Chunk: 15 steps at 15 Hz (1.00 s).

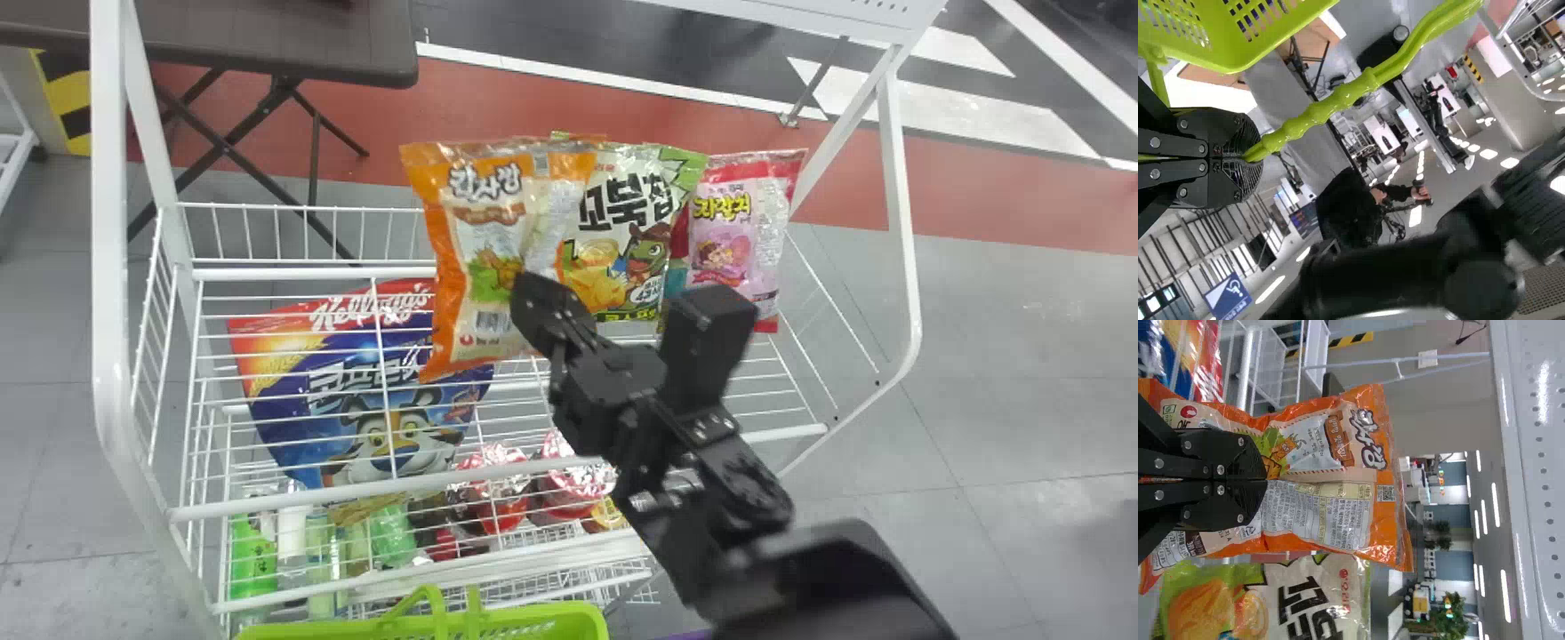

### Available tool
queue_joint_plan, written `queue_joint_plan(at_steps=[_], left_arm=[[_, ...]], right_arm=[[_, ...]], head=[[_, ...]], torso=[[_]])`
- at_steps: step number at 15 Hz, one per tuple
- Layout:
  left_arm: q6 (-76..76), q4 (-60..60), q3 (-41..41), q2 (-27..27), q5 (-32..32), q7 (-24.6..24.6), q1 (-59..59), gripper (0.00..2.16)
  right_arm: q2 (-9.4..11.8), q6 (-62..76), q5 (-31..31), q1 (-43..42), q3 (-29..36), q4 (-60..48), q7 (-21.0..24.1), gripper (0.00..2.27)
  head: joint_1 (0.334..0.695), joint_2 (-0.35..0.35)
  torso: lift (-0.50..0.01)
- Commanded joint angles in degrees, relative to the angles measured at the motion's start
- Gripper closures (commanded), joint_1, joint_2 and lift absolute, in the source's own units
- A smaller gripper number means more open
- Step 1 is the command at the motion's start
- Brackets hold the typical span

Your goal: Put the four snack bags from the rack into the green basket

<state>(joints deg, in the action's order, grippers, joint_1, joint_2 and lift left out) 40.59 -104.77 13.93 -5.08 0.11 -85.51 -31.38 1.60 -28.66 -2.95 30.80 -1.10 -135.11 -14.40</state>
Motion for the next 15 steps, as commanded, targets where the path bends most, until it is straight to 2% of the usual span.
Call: queue_joint_plan(at_steps=[1,4,7,10,12,15], left_arm=[[0.2,0.0,-0.7,0.2,0.2,0.0,0.1,2.13],[0.7,-0.2,-0.7,0.2,0.6,0.0,0.1,2.13],[0.5,-0.2,-1.5,0.3,0.9,0.0,0.1,2.13],[-0.4,-0.3,-2.9,0.9,1.1,0.0,0.1,2.13],[-0.4,-0.3,-2.8,1.1,1.0,0.3,0.2,2.13],[0.3,-0.3,-2.4,1.1,0.8,1.0,0.7,2.13]], right_arm=[[0.2,-3.3,-3.4,10.9,2.9,-9.7,-1.2,2.04],[1.1,-5.4,-5.5,18.8,8.7,-13.2,-2.5,2.04],[2.7,-21.4,-5.6,21.7,12.9,-14.8,-2.5,2.04],[4.6,-38.5,-6.5,23.4,13.5,-15.1,-2.6,2.04],[4.8,-48.1,-9.3,23.5,14.1,-14.4,-4.9,2.04],[4.8,-49.3,-14.3,22.6,13.9,-10.6,-7.0,2.04]], head=[[0.695,-0.35],[0.695,-0.35],[0.695,-0.35],[0.695,-0.35],[0.695,-0.35],[0.695,-0.35]], torso=[[-0.006],[-0.006],[-0.006],[-0.006],[-0.006],[-0.006]])
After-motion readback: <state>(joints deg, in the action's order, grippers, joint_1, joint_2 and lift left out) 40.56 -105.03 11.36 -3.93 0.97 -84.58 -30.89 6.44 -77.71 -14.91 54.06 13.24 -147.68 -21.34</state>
